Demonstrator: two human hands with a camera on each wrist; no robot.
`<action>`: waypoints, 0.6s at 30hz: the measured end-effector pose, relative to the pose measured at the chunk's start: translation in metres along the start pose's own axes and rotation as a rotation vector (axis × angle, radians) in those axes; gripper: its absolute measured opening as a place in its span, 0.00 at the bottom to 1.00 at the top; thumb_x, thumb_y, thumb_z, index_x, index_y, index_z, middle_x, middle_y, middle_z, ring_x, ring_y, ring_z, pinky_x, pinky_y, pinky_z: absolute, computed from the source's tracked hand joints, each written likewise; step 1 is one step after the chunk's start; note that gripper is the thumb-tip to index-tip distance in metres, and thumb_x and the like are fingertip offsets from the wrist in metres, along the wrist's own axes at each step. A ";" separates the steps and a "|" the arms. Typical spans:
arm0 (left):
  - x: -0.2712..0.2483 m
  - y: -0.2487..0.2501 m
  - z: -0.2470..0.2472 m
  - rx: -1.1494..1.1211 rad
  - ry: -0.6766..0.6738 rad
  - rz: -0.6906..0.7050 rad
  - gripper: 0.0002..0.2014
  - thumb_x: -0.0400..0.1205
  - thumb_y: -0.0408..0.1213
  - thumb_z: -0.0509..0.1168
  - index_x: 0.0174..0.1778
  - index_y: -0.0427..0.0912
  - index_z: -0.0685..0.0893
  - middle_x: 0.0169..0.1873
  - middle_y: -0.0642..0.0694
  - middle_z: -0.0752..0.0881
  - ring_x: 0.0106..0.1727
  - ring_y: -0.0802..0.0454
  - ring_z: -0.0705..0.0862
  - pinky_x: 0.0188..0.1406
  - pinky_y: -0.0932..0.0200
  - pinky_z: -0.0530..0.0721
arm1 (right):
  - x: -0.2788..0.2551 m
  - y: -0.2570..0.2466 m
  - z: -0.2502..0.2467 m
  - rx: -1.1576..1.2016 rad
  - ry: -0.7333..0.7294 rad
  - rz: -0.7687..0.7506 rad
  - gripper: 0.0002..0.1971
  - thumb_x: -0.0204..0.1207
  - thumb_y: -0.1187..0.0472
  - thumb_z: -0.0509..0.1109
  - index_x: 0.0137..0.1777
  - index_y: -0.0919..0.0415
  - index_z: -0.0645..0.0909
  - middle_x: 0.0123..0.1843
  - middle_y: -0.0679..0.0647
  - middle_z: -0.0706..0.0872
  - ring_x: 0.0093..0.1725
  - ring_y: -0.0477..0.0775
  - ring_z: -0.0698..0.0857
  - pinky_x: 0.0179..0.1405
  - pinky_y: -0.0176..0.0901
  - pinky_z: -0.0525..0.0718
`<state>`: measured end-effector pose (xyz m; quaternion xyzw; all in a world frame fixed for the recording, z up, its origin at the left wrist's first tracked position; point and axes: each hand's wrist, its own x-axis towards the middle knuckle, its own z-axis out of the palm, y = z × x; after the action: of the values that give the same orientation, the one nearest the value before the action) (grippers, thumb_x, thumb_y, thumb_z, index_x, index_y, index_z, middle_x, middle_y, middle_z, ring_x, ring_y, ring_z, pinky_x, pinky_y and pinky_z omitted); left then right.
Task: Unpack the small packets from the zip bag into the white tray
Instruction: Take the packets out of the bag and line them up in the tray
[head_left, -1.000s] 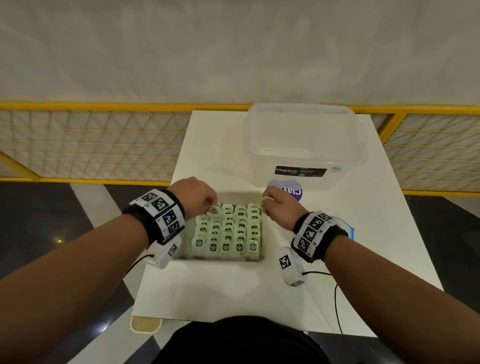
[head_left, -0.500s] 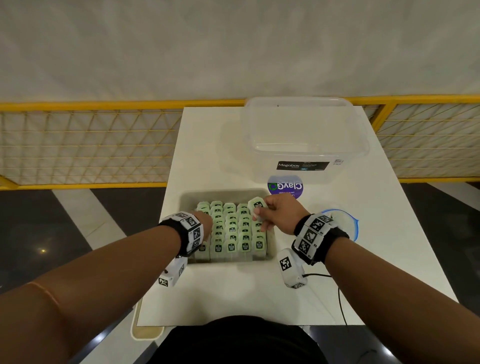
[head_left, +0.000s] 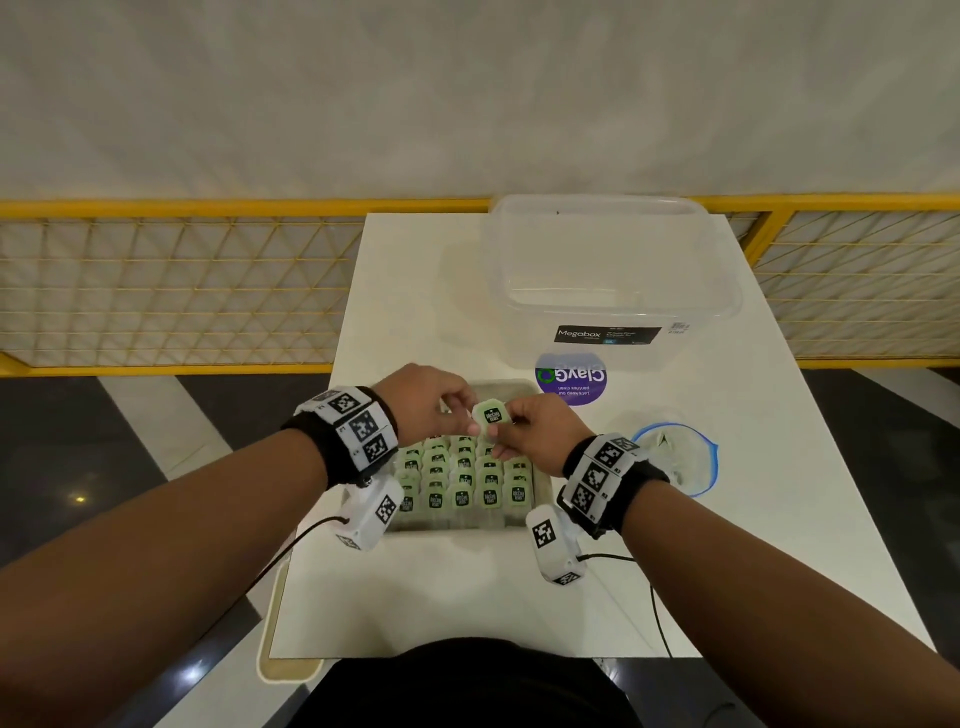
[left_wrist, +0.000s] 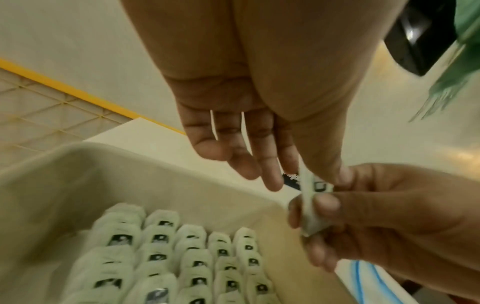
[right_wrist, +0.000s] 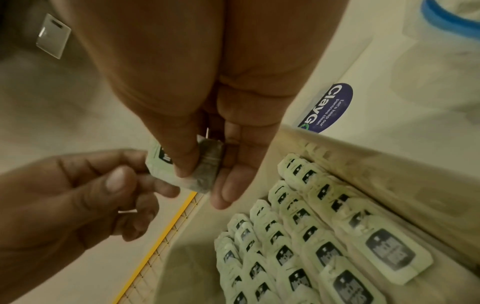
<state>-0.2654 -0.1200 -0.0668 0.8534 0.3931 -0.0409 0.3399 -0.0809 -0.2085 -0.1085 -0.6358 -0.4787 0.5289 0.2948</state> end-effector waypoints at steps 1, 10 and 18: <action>-0.002 0.005 -0.002 -0.020 0.017 0.016 0.15 0.73 0.54 0.74 0.53 0.54 0.86 0.43 0.59 0.88 0.39 0.64 0.84 0.44 0.66 0.79 | 0.001 -0.002 0.002 0.014 0.001 -0.003 0.03 0.78 0.62 0.73 0.44 0.60 0.84 0.37 0.60 0.92 0.40 0.57 0.92 0.52 0.55 0.90; 0.004 0.014 0.007 0.065 0.169 0.051 0.07 0.79 0.46 0.70 0.49 0.48 0.89 0.37 0.55 0.87 0.40 0.56 0.83 0.45 0.60 0.80 | 0.005 -0.004 0.004 -0.150 0.033 -0.025 0.13 0.73 0.56 0.77 0.44 0.69 0.86 0.35 0.57 0.92 0.37 0.52 0.91 0.50 0.52 0.90; 0.001 -0.006 0.028 0.384 -0.234 -0.147 0.09 0.79 0.41 0.70 0.55 0.49 0.88 0.46 0.54 0.87 0.45 0.55 0.83 0.48 0.60 0.79 | 0.007 0.015 -0.022 -0.489 0.221 -0.041 0.16 0.73 0.60 0.73 0.61 0.58 0.81 0.53 0.52 0.84 0.48 0.51 0.82 0.50 0.43 0.79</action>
<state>-0.2634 -0.1335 -0.0915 0.8610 0.3969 -0.2382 0.2109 -0.0554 -0.2049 -0.1186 -0.7322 -0.5698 0.3187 0.1937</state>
